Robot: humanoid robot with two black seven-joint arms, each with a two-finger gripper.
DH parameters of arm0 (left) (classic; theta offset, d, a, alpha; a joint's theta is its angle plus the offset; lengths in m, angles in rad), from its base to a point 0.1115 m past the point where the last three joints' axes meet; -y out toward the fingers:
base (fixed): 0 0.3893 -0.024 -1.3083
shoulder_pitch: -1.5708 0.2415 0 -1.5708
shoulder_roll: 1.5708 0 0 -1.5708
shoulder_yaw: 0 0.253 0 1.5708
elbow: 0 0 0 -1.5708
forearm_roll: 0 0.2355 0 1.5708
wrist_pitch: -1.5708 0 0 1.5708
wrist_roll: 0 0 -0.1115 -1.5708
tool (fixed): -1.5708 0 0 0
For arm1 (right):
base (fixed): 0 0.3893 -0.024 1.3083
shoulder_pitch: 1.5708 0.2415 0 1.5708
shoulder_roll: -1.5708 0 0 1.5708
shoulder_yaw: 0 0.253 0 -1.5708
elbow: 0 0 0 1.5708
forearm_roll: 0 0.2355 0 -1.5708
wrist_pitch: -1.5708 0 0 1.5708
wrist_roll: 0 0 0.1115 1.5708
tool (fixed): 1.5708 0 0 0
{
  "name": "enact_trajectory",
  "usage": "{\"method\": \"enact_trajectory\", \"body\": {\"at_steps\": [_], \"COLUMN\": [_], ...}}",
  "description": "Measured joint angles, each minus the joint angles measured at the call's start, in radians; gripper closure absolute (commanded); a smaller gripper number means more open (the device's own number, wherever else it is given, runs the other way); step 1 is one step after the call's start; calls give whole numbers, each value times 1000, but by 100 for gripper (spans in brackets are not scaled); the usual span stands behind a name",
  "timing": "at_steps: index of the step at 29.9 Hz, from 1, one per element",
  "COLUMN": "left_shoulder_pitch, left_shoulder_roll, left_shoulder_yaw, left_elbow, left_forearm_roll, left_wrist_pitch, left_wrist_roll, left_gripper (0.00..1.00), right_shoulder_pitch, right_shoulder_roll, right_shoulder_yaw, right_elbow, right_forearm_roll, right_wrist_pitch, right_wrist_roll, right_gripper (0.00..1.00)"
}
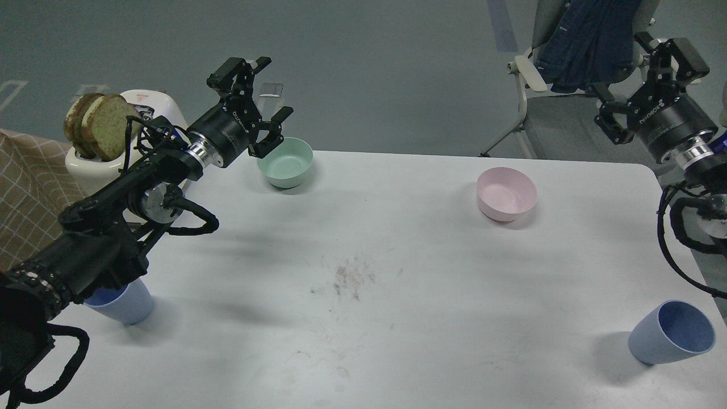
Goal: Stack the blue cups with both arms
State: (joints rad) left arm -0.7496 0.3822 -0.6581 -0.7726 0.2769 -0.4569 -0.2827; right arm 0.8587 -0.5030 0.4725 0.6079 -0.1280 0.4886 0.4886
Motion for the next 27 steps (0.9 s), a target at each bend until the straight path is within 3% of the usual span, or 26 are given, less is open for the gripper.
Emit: {"method": "enact_trajectory", "body": {"at_steps": [13,27], "left_shoulder_pitch": [17,-55], "left_shoulder_roll": [-6,-7], "left_shoulder_yaw": [0,-27], "left_elbow": [13,49], "left_forearm_roll": [-10,-4], "left_wrist_pitch": [-29,-22], "left_wrist_roll": [-3,-13], "left_gripper": [2,2], "right_shoulder_pitch": [-13,7], "right_shoulder_roll": [23,14], "right_shoulder_yaw": [1,-3], "right_elbow": [-7,-20], "right_forearm_roll": [-11,-12], "right_wrist_pitch": [0,0], "right_wrist_roll": [0,0], "right_gripper": [0,0]}}
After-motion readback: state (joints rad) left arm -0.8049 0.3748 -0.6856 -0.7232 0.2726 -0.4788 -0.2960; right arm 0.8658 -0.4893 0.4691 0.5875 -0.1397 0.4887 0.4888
